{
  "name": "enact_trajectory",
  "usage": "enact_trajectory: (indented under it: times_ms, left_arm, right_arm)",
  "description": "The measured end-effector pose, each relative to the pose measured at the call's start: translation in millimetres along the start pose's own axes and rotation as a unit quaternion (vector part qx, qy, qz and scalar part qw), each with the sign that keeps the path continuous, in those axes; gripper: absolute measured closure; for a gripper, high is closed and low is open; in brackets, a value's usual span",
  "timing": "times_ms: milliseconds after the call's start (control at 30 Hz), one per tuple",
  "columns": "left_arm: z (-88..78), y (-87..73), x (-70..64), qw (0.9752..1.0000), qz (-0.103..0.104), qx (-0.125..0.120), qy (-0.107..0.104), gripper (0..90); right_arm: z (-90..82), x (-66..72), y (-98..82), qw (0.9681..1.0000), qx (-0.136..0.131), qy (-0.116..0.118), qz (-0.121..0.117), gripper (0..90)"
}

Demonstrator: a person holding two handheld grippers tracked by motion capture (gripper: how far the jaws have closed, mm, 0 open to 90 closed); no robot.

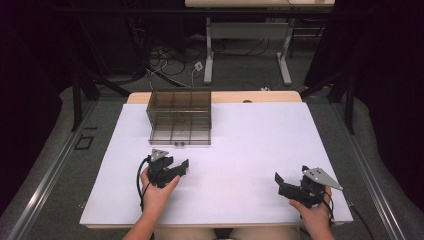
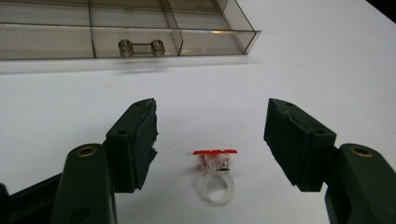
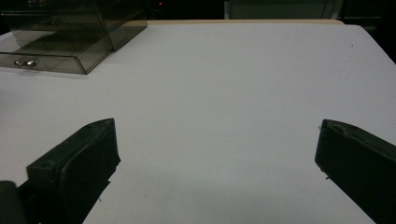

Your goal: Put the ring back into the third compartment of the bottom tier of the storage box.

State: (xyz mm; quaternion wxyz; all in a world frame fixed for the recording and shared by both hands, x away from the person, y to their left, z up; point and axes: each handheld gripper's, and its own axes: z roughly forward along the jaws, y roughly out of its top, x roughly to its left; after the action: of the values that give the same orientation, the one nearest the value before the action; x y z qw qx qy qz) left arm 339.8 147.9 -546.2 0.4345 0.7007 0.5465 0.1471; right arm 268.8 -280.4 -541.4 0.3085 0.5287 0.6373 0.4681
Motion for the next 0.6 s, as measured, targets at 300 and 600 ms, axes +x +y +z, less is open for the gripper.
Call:
enact_trajectory:
  times_ms: [300, 600]
  left_arm:
    - [5.1, -2.2, -2.4, 0.9993, 0.010, 0.035, 0.002, 40.7]
    - [10.5, -4.7, -2.4, 0.9982, 0.017, 0.057, 0.008, 46.5]
  right_arm:
    - [1.1, -0.4, -0.6, 1.0000, 0.002, -0.001, 0.002, 0.0]
    - [1.8, -1.1, -1.1, 1.0000, 0.004, 0.000, 0.005, 0.0]
